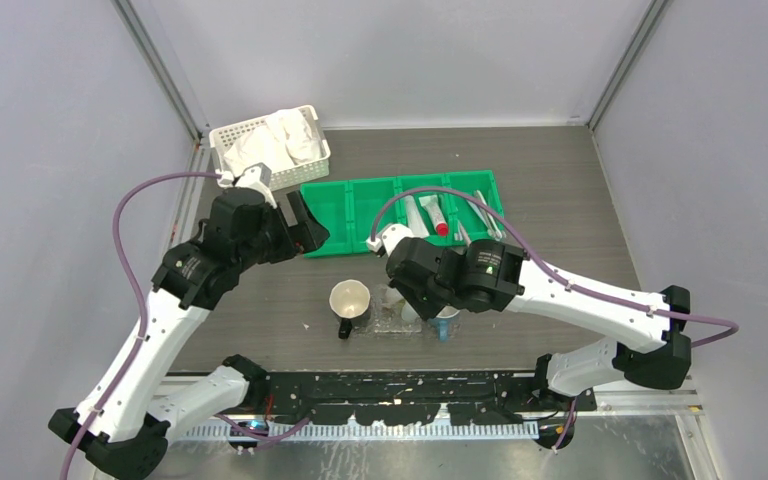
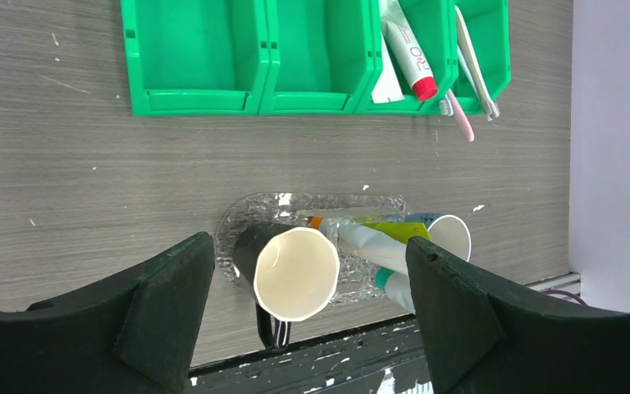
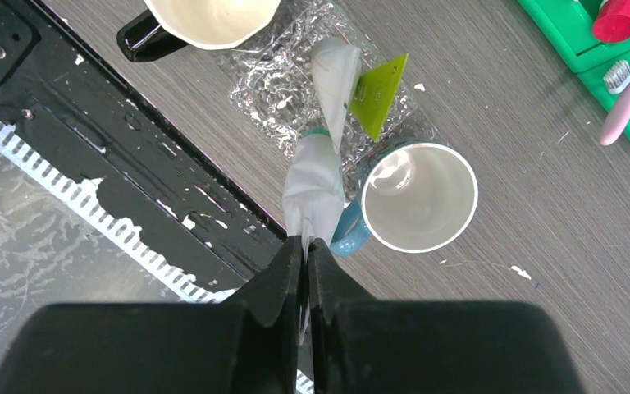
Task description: Prepare toiletry sets of a toothbrush and toothpaste on the tray
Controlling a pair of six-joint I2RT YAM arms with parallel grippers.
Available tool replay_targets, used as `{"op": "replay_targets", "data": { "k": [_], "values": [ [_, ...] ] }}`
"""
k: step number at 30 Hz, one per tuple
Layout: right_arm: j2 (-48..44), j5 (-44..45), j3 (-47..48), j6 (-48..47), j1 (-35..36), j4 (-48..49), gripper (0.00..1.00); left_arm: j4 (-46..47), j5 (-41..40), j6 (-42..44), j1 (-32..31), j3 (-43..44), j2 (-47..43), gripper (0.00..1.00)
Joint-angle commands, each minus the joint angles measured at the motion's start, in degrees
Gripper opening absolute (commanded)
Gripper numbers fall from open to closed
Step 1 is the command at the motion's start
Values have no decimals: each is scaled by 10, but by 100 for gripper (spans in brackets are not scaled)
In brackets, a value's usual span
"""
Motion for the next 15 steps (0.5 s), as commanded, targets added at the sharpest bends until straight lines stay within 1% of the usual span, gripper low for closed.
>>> {"op": "replay_targets", "data": {
  "k": [1, 15],
  "values": [
    [0, 2, -6, -2, 4, 29, 1, 16, -7, 8, 3, -3, -12, 87],
    [11, 16, -19, -13, 3, 47, 1, 17, -6, 8, 6, -9, -13, 87]
  ]
}}
